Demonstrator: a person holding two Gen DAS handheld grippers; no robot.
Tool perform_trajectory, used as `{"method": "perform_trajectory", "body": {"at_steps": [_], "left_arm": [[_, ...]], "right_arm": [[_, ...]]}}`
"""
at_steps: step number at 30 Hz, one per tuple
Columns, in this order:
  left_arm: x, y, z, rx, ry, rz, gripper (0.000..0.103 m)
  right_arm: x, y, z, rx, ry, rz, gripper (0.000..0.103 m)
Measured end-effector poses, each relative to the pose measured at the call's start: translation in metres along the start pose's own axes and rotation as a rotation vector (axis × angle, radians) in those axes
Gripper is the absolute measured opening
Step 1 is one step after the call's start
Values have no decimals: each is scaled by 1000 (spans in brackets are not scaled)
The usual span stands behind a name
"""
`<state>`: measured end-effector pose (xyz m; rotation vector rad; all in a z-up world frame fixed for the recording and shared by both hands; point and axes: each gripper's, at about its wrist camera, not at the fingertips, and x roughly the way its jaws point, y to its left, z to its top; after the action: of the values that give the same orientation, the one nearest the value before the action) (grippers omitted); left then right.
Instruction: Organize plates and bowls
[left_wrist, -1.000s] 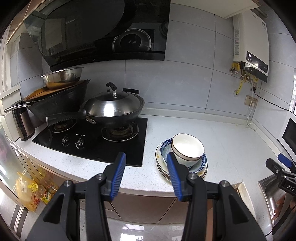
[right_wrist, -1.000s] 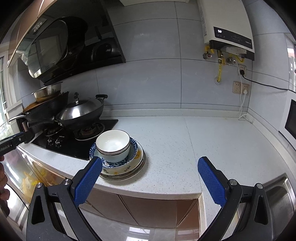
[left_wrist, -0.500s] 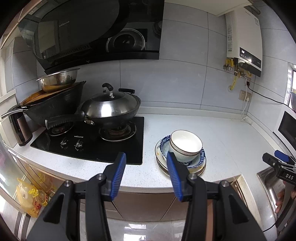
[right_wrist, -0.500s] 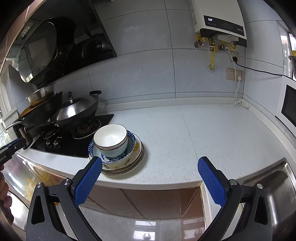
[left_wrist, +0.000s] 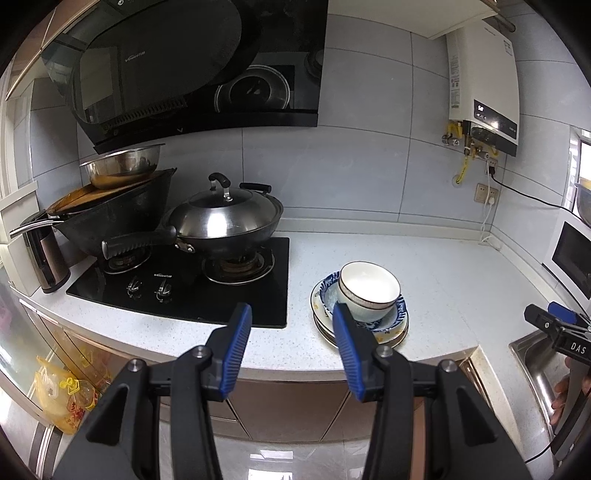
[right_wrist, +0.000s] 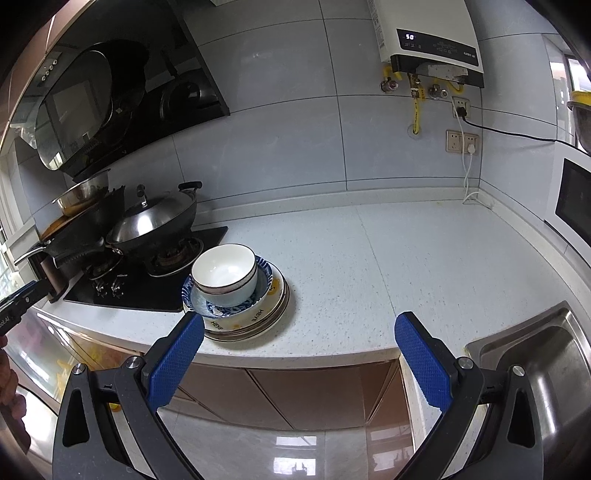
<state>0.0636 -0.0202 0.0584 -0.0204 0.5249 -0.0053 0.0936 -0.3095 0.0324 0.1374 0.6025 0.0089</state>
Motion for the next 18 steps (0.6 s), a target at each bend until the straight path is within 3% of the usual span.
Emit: {"method": "perform_trajectory", "body": {"at_steps": [18], "left_arm": [[-3, -6, -8, -16, 18, 2, 44]], "right_arm": [[-7, 0, -3, -7, -12, -4, 102]]}}
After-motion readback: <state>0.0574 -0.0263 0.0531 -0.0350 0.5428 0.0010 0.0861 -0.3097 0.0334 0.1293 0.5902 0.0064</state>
